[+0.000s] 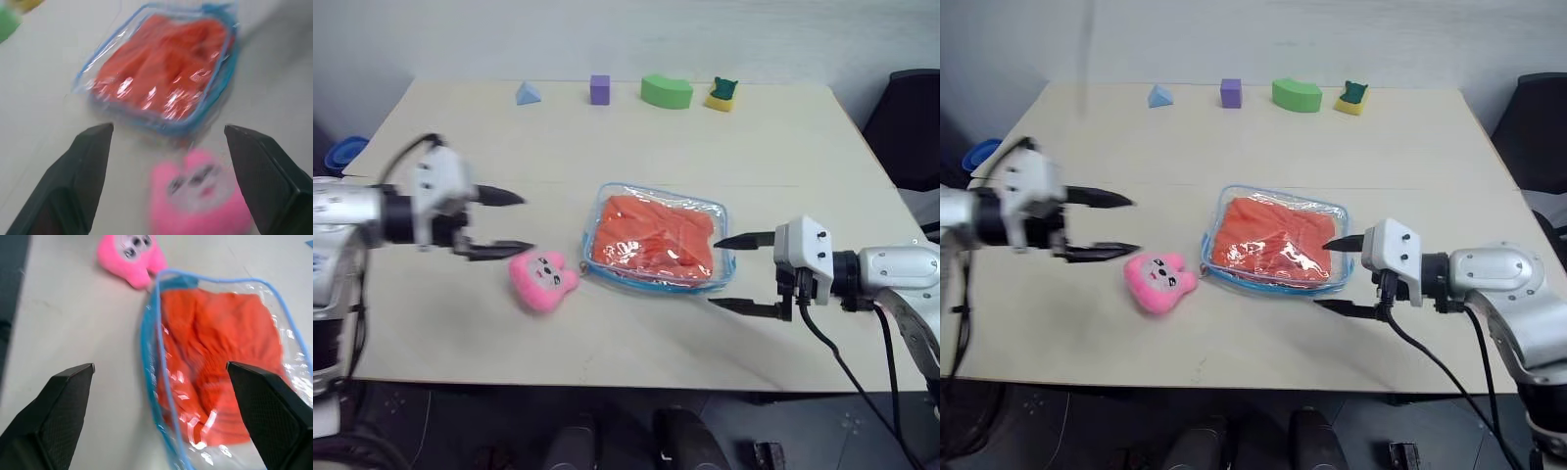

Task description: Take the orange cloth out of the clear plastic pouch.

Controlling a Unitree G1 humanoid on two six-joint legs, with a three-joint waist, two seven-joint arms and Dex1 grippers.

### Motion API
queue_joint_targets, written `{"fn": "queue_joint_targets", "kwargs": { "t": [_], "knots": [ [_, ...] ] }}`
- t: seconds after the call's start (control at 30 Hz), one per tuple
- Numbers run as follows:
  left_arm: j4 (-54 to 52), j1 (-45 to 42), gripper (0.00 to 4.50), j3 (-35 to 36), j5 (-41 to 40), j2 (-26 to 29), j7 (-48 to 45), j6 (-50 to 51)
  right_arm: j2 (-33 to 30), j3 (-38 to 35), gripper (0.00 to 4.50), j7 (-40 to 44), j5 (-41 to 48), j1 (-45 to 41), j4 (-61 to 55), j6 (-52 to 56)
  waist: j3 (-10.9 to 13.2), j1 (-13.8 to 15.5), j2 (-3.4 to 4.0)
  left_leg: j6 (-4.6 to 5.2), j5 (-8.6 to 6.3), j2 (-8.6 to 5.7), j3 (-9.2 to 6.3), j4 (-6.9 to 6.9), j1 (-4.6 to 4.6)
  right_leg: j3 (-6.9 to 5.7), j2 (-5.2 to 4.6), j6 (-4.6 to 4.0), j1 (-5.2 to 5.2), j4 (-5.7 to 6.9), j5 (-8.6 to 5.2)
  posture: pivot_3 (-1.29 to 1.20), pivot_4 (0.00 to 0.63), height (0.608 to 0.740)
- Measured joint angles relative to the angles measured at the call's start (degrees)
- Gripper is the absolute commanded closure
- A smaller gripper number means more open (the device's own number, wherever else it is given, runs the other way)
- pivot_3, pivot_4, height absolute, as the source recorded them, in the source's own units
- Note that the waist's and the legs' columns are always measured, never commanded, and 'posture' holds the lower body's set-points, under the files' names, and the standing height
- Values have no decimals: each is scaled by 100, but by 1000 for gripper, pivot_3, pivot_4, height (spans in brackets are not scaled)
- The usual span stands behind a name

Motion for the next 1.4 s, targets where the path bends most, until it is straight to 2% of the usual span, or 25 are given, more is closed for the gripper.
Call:
{"fn": "queue_joint_targets", "kwargs": {
  "t": [0.17,0.33,0.47,0.67,0.73,0.8,0.87,0.97,1.1,1.3,1.4],
  "knots": [
    [264,-308,639,-1376,1025,-642,-168,-1121,11,-199,2,-494,755,156,-631,848,2,-33,-4,-1,3,2,10,4,4,12,14,0,-9,-1,0,0,150,740],
    [1346,-613,639,-1866,1829,-1220,-76,-2303,76,-278,2,-968,959,374,-933,1120,2,9,-5,7,1,0,9,10,5,10,12,0,-6,0,0,0,150,740],
    [2212,-876,1507,-1956,2235,-1710,285,-3045,121,-336,0,-1266,1013,561,-1062,1167,4,22,-8,7,2,0,9,12,0,9,10,1,-8,-2,1,0,150,740],
    [2849,-1009,3308,-1908,2316,-2180,571,-3515,123,-471,0,-1513,1064,863,-1205,1170,4,23,-9,5,3,0,8,12,0,9,10,2,-8,0,1,0,150,740],
    [2920,-1009,3988,-1890,2311,-2204,570,-3576,123,-471,0,-1556,1058,930,-1229,1159,4,7,-9,4,3,0,8,12,0,9,11,2,-8,0,1,0,150,740],
    [2966,-1009,4448,-1849,2302,-2205,558,-3593,123,-471,0,-1595,1053,958,-1229,1155,4,5,-9,4,4,0,8,12,1,9,11,2,-8,1,1,0,150,740],
    [2965,-1009,4448,-1823,2241,-2210,522,-3507,123,-470,0,-1638,1035,978,-1234,1145,4,12,-9,4,4,0,8,12,1,8,11,2,-7,1,1,0,150,740],
    [2611,-959,4448,-1603,1663,-2410,379,-2264,121,-391,0,-1715,759,1095,-1237,1082,4,18,-9,4,3,0,7,13,-2,8,10,2,-7,3,1,0,150,740],
    [2002,-965,4500,-1225,1021,-2694,594,-818,139,27,1265,-1838,230,1099,-1208,861,4,17,-10,4,4,-1,4,17,-3,8,10,3,-7,4,1,0,150,740],
    [1569,-850,4500,-1154,922,-2744,893,-287,451,1114,3212,-1964,-990,666,-741,94,3,-29,-11,-5,9,-1,8,16,5,13,15,3,-9,9,1,0,150,740],
    [1478,-720,4500,-1163,923,-2741,952,-219,767,1598,3212,-2195,-1801,106,-190,-374,3,-14,-11,-10,12,-1,7,14,5,12,14,2,-12,10,1,0,150,740]
  ]
}}
